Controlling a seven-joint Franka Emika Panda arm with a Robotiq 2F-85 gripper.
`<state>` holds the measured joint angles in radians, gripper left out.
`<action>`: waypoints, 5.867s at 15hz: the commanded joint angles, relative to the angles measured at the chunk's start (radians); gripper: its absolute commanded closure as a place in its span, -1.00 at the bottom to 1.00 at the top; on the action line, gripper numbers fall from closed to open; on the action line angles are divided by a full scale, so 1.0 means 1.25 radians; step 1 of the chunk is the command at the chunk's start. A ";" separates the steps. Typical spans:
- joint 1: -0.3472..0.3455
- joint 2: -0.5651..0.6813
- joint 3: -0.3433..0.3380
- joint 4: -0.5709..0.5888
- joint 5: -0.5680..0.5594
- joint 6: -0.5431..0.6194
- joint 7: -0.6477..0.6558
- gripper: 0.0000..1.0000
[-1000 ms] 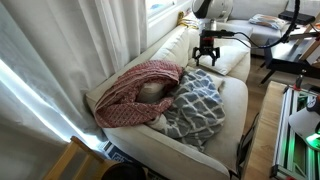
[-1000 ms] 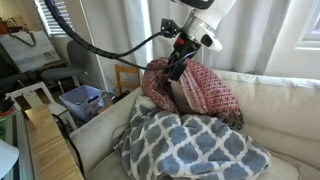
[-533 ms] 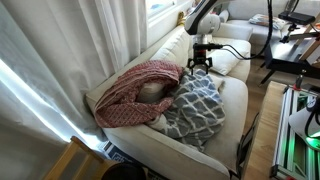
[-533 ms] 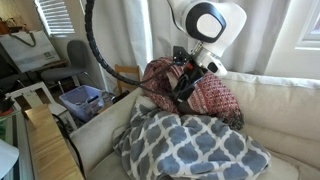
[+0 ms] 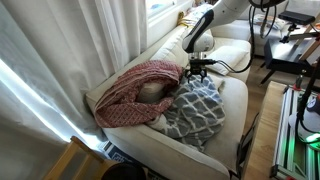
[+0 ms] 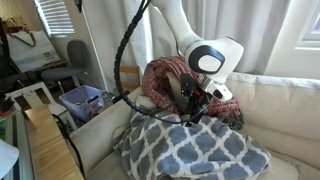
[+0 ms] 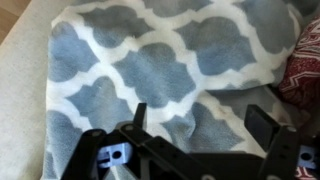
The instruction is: Pick up the gray and white blanket from the couch and put it on top of the red blanket
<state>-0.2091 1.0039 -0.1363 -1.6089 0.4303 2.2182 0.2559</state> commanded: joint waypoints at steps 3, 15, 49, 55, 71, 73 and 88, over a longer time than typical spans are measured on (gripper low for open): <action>-0.005 0.021 0.001 0.038 -0.025 0.003 0.031 -1.00; 0.002 0.193 0.004 0.293 -0.061 0.021 0.128 -1.00; 0.078 -0.051 -0.066 -0.046 -0.069 0.436 0.180 0.92; 0.255 -0.221 -0.258 -0.250 -0.175 0.562 0.243 0.98; 0.896 -0.315 -0.864 -0.303 -0.444 0.565 0.351 0.92; 0.906 -0.314 -0.872 -0.304 -0.445 0.564 0.347 0.92; 0.853 -0.302 -0.838 0.136 -0.487 0.537 0.085 0.98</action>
<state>0.9306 0.6221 -1.2393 -1.6172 -0.1515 2.8985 0.4265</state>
